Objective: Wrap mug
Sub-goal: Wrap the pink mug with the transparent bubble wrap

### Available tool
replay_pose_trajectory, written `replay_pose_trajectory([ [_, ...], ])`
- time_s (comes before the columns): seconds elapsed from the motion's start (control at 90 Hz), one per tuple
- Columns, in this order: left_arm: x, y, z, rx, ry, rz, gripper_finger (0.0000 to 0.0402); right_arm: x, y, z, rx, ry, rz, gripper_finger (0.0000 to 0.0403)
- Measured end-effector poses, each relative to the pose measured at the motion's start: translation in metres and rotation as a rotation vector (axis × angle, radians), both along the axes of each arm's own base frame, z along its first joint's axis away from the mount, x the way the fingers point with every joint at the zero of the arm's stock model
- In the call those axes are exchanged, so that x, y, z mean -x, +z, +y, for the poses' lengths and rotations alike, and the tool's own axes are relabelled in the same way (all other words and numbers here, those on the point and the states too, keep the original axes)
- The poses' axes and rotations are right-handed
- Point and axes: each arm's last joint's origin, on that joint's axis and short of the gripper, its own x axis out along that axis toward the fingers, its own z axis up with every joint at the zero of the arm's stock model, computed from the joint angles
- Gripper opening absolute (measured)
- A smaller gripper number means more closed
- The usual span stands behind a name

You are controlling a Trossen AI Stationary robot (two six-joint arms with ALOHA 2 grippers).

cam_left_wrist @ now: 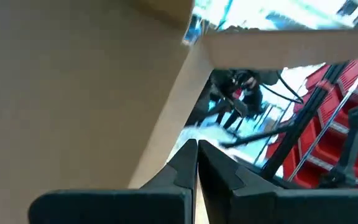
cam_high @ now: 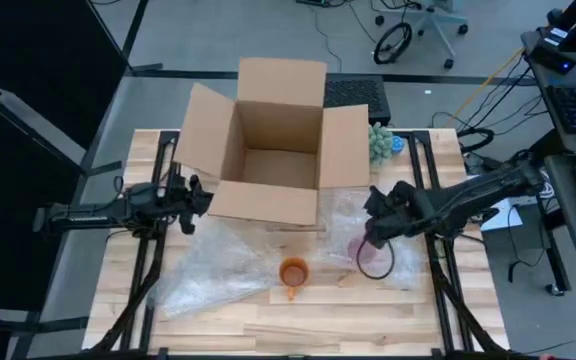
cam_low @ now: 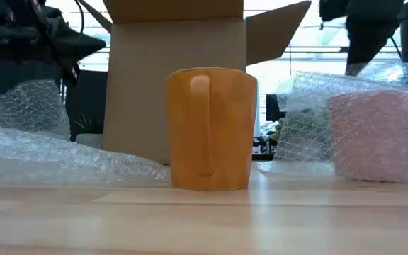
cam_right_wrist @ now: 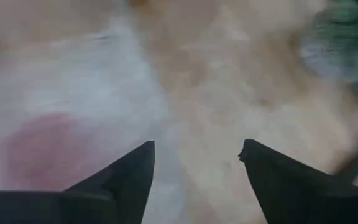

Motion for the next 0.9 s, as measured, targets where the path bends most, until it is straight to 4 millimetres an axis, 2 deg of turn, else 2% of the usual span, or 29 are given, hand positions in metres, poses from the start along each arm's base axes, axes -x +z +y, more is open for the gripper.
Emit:
replay_pose_trajectory([
  [0.122, 0.000, 0.002, -0.001, -0.003, -0.010, -0.024, 0.0000, 0.009, 0.016, 0.007, -0.054, 0.085, -0.147, 0.0230],
  [0.278, 0.000, 0.006, -0.004, -0.006, -0.039, -0.064, 0.0000, 0.002, 0.025, 0.034, -0.135, 0.308, -0.299, 0.0225],
  [0.367, 0.000, 0.007, -0.007, -0.007, -0.066, -0.076, 0.0000, -0.005, 0.019, 0.054, -0.161, 0.389, -0.299, 0.0224],
  [0.467, -0.001, 0.007, -0.010, -0.007, -0.094, -0.075, 0.0000, -0.010, -0.002, 0.066, -0.111, 0.425, -0.150, 0.0224],
  [0.556, -0.003, 0.006, -0.012, -0.005, -0.115, -0.061, 0.0000, -0.010, -0.020, 0.062, 0.003, 0.371, 0.024, 0.0223],
  [0.633, -0.004, 0.005, -0.014, -0.003, -0.132, -0.046, 0.0000, -0.015, -0.030, 0.054, 0.108, 0.306, 0.106, 0.0223],
  [0.9, -0.009, -0.001, -0.020, 0.005, -0.151, 0.012, 0.0000, -0.052, -0.045, 0.029, 0.123, 0.317, 0.120, 0.0223],
])
